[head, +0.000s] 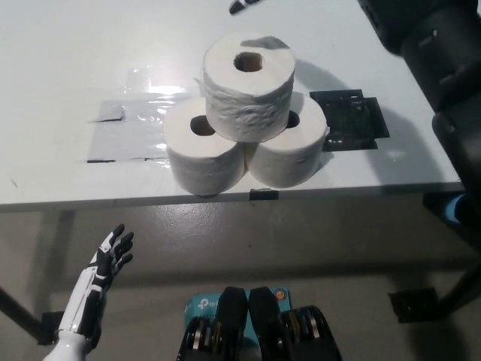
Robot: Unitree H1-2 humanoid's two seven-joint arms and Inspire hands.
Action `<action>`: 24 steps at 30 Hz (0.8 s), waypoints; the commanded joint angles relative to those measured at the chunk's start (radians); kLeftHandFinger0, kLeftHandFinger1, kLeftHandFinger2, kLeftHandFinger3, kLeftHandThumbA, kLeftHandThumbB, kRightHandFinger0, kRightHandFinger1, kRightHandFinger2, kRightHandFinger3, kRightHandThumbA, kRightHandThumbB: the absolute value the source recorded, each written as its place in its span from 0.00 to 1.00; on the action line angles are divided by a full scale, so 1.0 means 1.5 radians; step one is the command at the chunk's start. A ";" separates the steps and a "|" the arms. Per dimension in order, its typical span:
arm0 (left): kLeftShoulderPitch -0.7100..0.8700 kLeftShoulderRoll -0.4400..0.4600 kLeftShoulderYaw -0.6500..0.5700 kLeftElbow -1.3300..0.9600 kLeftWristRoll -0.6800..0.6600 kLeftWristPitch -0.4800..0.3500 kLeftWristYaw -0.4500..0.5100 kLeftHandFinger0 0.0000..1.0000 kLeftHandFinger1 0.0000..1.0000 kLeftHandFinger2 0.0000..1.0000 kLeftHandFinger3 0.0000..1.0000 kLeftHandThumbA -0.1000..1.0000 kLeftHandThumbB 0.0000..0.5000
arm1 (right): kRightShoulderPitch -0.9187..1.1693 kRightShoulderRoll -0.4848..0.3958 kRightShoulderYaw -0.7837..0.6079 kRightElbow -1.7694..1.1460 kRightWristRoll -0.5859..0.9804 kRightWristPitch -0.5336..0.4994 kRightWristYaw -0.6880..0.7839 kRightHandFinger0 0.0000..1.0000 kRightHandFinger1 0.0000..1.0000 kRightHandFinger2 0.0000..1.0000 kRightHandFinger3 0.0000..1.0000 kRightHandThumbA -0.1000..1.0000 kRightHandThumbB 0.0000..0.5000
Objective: A few rolls of toilet paper are kept infront of the robot and the robot uses its right hand to lift one of the rolls and and places it on top of the other rolls to stack it.
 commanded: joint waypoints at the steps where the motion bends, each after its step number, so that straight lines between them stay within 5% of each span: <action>1: -0.008 0.006 -0.007 -0.015 0.006 -0.005 -0.013 1.00 1.00 1.00 1.00 1.00 0.25 | -0.074 -0.005 -0.011 -0.009 0.006 0.005 0.019 1.00 1.00 1.00 1.00 1.00 0.59; 8: -0.013 0.009 -0.004 -0.018 0.008 -0.003 -0.010 1.00 1.00 1.00 1.00 1.00 0.17 | -0.067 -0.082 -0.132 -0.145 0.075 -0.014 -0.035 1.00 1.00 1.00 1.00 1.00 0.77; 13: -0.025 0.014 0.004 -0.012 -0.002 -0.007 -0.012 1.00 1.00 1.00 1.00 1.00 0.12 | 0.065 -0.157 -0.277 -0.539 0.131 0.031 -0.064 1.00 1.00 1.00 1.00 1.00 0.73; 17: -0.036 0.016 0.010 0.004 -0.010 -0.010 -0.013 1.00 1.00 1.00 1.00 1.00 0.09 | 0.204 -0.169 -0.406 -0.881 0.163 0.091 -0.101 1.00 1.00 1.00 1.00 1.00 0.52; 21: -0.068 0.012 0.014 0.031 -0.016 -0.016 -0.011 1.00 1.00 1.00 1.00 1.00 0.10 | 0.280 -0.151 -0.477 -1.087 0.176 0.090 -0.137 1.00 1.00 1.00 1.00 1.00 0.56; 23: -0.086 0.010 0.012 0.043 -0.010 -0.016 -0.008 1.00 1.00 1.00 1.00 1.00 0.16 | 0.304 -0.149 -0.505 -1.183 0.221 0.096 -0.140 1.00 1.00 1.00 1.00 1.00 0.38; 24: -0.093 0.009 0.012 0.048 -0.009 -0.016 -0.007 1.00 1.00 1.00 1.00 1.00 0.16 | 0.304 -0.150 -0.509 -1.199 0.230 0.099 -0.141 1.00 1.00 1.00 1.00 1.00 0.38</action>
